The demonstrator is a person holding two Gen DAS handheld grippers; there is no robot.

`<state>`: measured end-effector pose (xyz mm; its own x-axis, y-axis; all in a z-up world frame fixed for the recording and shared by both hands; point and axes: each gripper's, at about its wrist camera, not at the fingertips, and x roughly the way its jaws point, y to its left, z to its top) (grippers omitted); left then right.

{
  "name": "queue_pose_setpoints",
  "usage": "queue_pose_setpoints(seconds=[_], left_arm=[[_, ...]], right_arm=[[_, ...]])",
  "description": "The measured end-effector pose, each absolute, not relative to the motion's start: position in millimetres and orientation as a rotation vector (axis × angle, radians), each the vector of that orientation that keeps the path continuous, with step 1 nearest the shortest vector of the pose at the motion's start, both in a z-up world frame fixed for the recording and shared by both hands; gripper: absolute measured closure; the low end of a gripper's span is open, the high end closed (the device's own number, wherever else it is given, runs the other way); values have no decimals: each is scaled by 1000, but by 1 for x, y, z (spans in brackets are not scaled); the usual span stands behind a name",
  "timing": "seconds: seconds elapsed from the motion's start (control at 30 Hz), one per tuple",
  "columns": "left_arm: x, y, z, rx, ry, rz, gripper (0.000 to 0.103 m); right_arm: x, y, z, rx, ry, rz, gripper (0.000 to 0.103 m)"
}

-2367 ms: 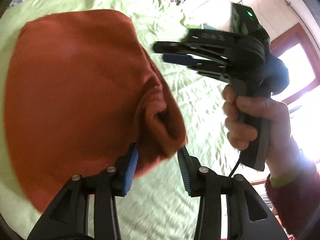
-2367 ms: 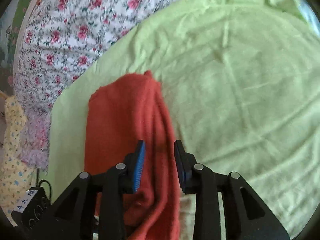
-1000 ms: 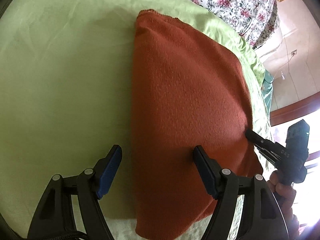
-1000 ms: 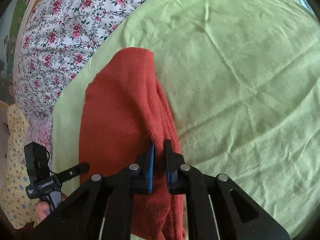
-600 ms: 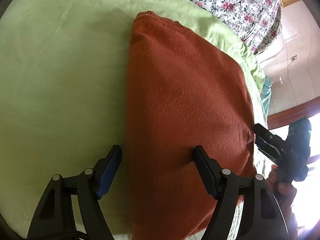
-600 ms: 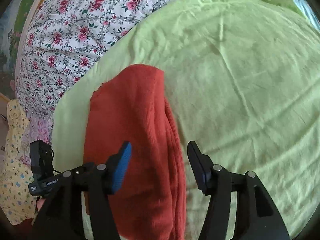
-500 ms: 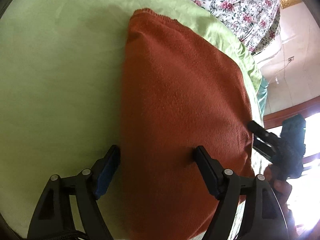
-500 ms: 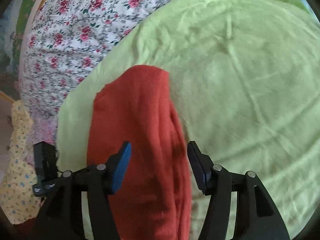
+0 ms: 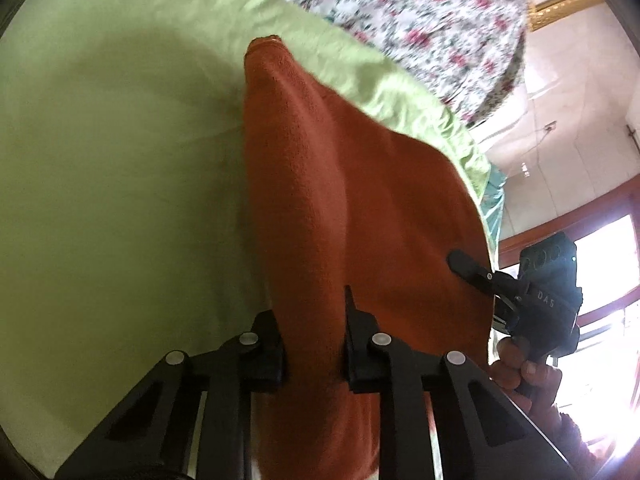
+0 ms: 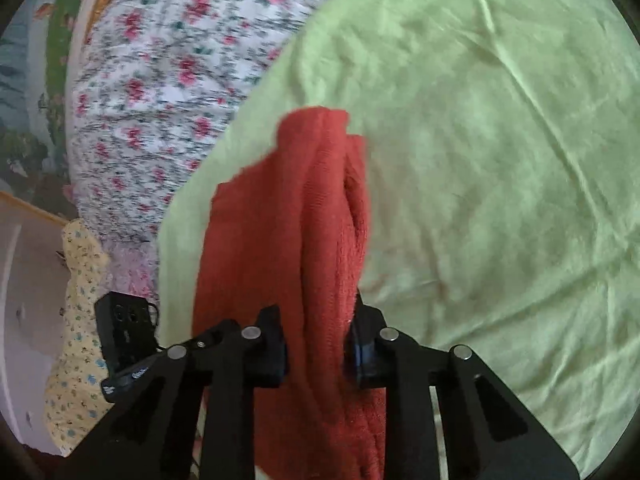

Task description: Fold small clothes

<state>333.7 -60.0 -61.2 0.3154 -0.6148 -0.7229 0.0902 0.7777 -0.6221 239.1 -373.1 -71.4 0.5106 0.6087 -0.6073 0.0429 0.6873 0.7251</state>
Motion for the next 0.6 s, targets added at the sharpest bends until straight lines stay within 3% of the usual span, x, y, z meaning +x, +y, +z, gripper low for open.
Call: queue_pose_setpoints(seconds=[0.23, 0.6], left_arm=[[292, 6, -22, -584, 1083, -444, 83], [240, 114, -11, -632, 1038, -280, 83]], right_arm=[[227, -319, -41, 737, 971, 499, 81], [243, -189, -46, 675, 1057, 693, 84]])
